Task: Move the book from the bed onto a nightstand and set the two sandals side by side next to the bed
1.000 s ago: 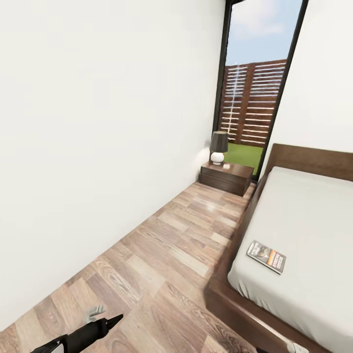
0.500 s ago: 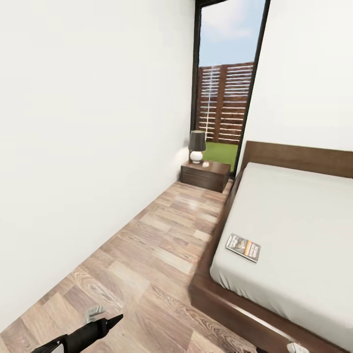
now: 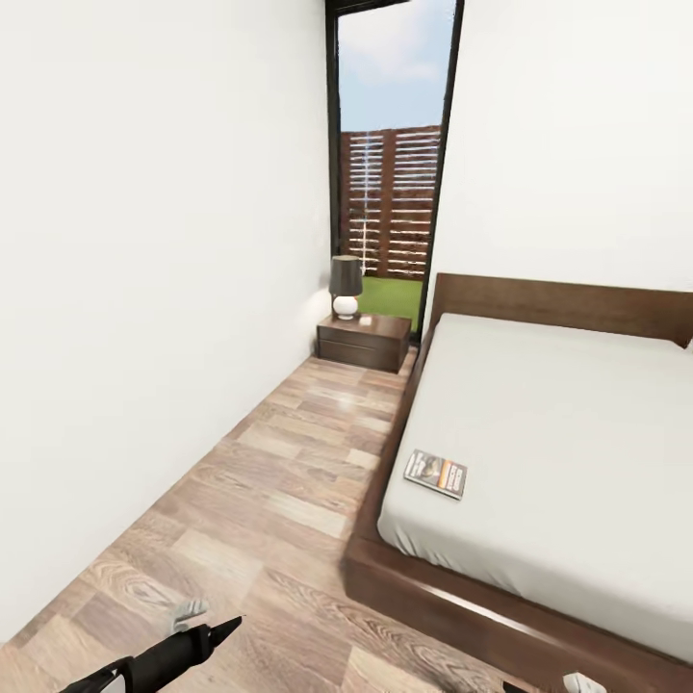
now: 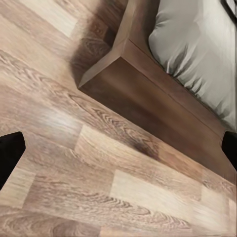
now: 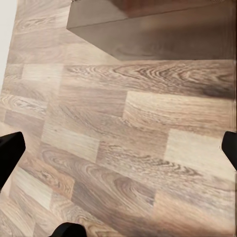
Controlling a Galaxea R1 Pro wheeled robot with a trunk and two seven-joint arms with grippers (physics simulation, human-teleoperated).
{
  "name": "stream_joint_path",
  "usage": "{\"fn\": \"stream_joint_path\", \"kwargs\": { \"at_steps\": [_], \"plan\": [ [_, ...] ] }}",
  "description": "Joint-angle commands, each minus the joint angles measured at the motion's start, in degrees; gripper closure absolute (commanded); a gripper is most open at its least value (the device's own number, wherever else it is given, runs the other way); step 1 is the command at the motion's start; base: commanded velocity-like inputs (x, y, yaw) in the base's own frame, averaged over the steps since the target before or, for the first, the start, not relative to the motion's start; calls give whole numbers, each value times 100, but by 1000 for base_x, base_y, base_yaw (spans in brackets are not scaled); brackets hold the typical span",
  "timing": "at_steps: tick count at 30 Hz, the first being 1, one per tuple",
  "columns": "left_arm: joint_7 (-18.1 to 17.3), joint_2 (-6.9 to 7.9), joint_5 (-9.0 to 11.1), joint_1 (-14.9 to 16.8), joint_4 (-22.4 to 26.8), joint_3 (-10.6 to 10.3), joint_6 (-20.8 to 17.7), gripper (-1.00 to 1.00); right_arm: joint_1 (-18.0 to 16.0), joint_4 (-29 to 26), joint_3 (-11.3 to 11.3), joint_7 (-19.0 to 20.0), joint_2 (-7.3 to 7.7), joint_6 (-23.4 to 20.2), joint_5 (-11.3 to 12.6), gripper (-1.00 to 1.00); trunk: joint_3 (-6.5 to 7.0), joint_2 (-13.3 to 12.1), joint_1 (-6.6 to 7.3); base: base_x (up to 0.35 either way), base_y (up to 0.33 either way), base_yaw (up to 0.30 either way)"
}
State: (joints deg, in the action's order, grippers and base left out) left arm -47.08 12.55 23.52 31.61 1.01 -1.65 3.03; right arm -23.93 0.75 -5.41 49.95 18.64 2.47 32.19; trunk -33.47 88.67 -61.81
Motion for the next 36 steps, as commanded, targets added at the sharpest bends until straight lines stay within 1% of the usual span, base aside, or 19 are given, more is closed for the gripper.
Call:
{"fn": "stream_joint_path", "kwargs": {
  "at_steps": [1,36],
  "plan": [
    [-14,2,12,3,-4,-20,31,-100,-6,8,-48,15,0,26,32,-100,-6,3,0,0,0,-283],
    [-21,2,12,3,-4,-20,31,-100,-6,4,-48,15,1,26,32,-100,-6,3,0,0,0,-283]
  ]
}}
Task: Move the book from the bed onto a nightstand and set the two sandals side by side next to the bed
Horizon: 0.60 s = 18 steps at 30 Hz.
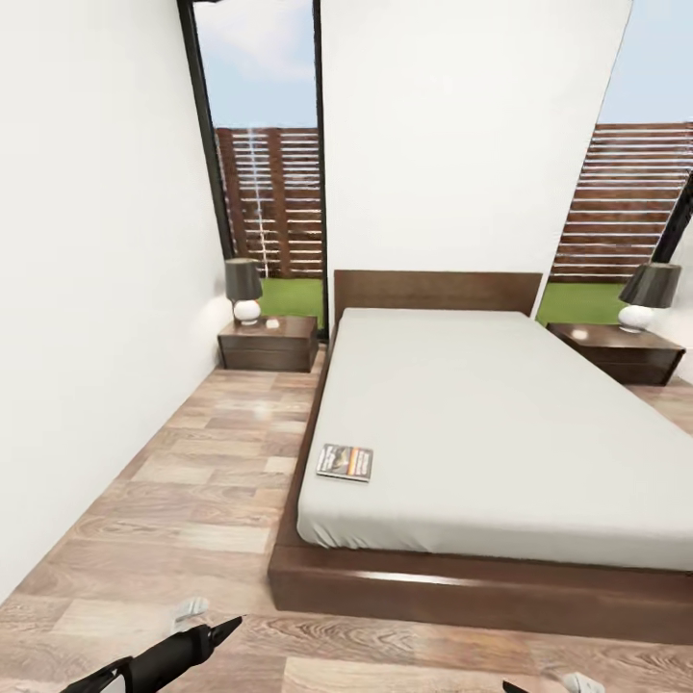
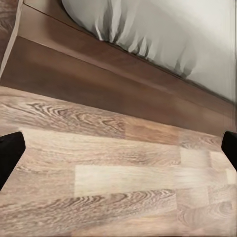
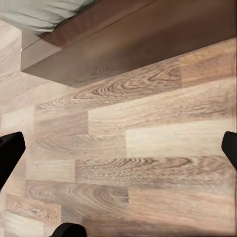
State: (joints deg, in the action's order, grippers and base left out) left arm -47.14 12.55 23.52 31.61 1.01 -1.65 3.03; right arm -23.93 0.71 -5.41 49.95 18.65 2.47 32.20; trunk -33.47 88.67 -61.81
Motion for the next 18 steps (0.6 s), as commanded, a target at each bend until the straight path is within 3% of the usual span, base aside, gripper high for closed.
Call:
{"fn": "stream_joint_path", "kwargs": {
  "at_steps": [1,12,18],
  "plan": [
    [-15,2,12,3,-4,-20,31,-100,-6,8,-48,15,-1,26,32,-100,-6,3,0,0,0,-284],
    [-15,2,12,3,-4,-20,31,-100,-6,8,-48,15,2,26,32,-100,-6,3,0,0,0,-278],
    [-15,2,12,3,-4,-20,31,-100,-6,8,-49,15,0,26,32,-100,-6,3,0,0,0,-119]
  ]
}}
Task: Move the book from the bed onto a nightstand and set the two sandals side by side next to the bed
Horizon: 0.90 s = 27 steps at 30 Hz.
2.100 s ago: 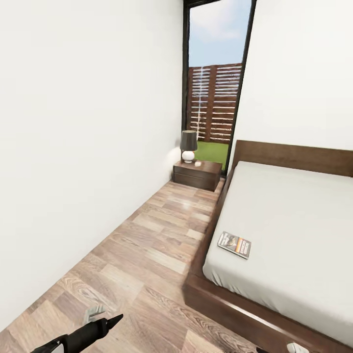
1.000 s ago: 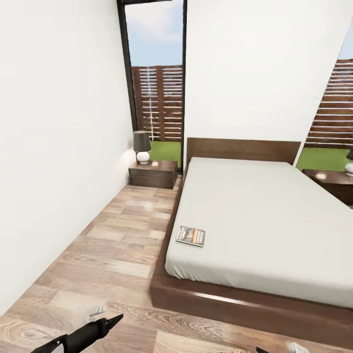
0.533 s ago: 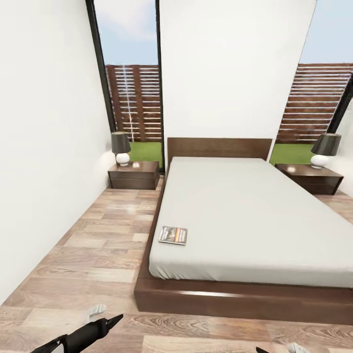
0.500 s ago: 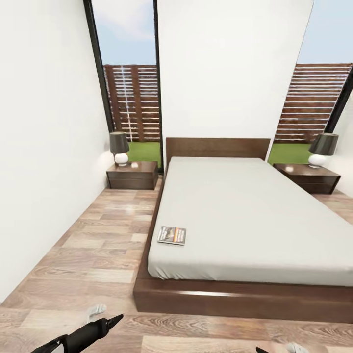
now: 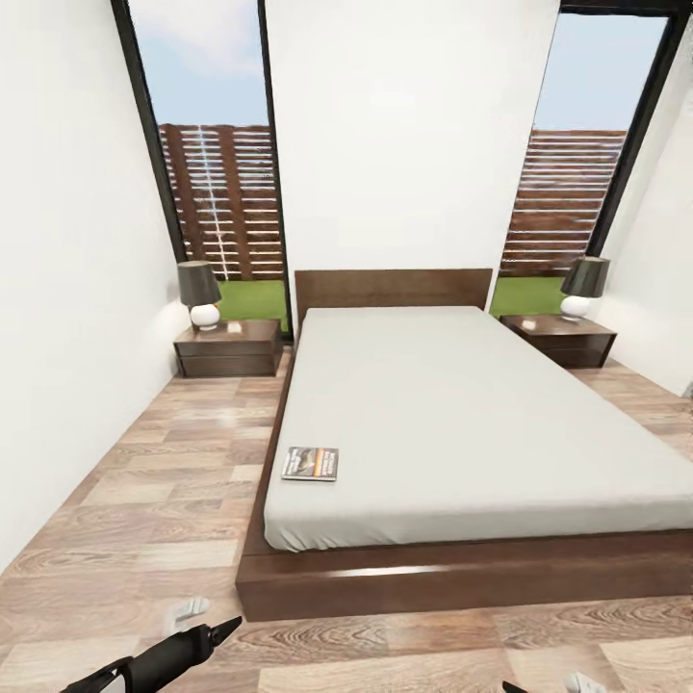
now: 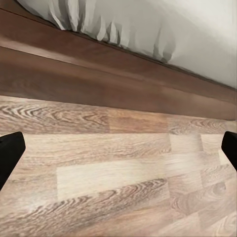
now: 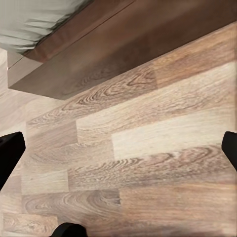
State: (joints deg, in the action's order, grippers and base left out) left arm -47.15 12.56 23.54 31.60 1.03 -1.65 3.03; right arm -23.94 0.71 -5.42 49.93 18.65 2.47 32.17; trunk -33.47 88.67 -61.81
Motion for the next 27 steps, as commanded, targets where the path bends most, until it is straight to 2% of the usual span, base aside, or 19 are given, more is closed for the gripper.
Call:
{"fn": "stream_joint_path", "kwargs": {
  "at_steps": [1,21,27],
  "plan": [
    [-14,1,11,4,-6,-20,31,-100,-5,8,-48,16,0,26,35,-100,-6,3,0,0,0,-29],
    [-14,1,11,4,-6,-20,31,-100,-5,8,-47,16,-1,26,35,-100,-6,3,0,2,0,-3],
    [-13,1,11,4,-6,-20,32,-100,-5,8,-47,16,-1,26,35,-100,-6,3,0,150,0,0]
  ]
}}
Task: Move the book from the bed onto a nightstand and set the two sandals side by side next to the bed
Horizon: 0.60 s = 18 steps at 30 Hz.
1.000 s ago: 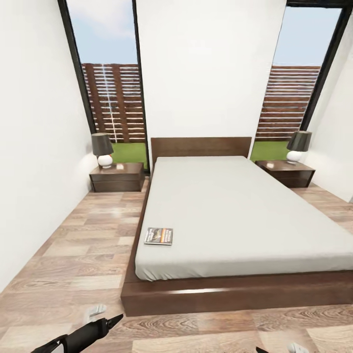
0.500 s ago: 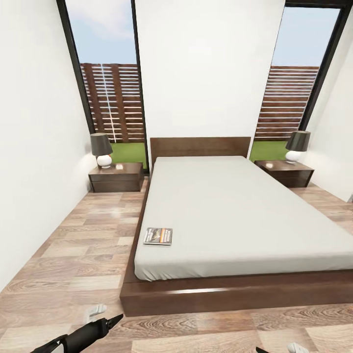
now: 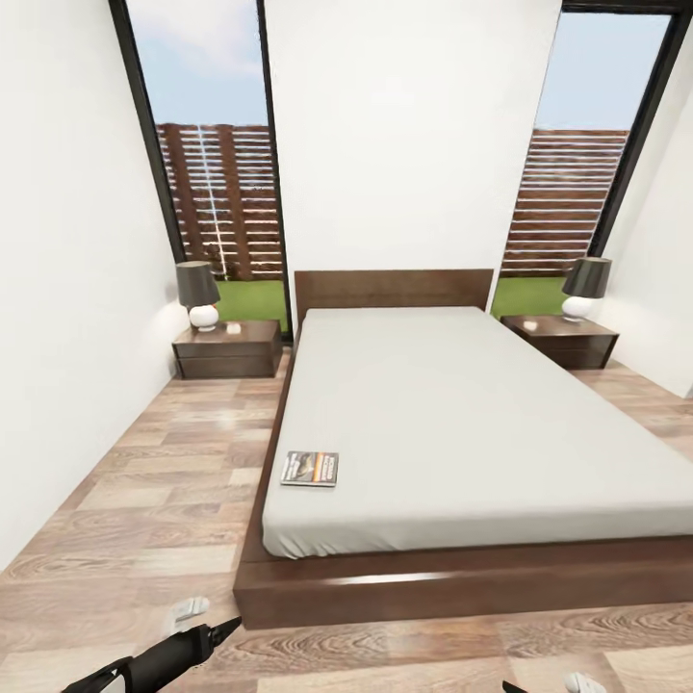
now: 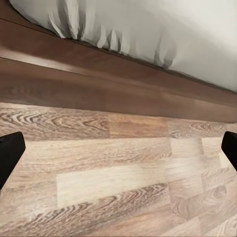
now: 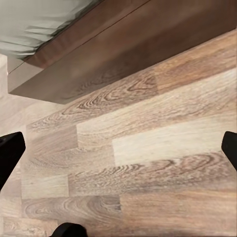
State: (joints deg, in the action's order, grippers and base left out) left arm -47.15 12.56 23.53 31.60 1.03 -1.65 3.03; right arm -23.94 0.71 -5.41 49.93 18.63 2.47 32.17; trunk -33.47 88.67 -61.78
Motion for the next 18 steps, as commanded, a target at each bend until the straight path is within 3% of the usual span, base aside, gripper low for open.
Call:
{"fn": "stream_joint_path", "kwargs": {
  "at_steps": [1,8,15,18],
  "plan": [
    [-13,1,11,4,-6,-19,31,-100,-5,8,-48,17,1,26,35,-100,-6,3,-2,273,0,0],
    [-12,1,11,4,-6,-19,31,-100,-5,8,-49,17,1,26,35,-100,-6,3,-2,258,0,0],
    [-26,1,11,4,-1,-19,21,-100,-5,8,-48,17,3,26,35,-100,-6,3,-2,39,0,0],
    [-30,1,11,4,2,-21,7,-100,-5,8,-48,17,3,26,35,-100,48,-118,64,1,0,0]
  ]
}}
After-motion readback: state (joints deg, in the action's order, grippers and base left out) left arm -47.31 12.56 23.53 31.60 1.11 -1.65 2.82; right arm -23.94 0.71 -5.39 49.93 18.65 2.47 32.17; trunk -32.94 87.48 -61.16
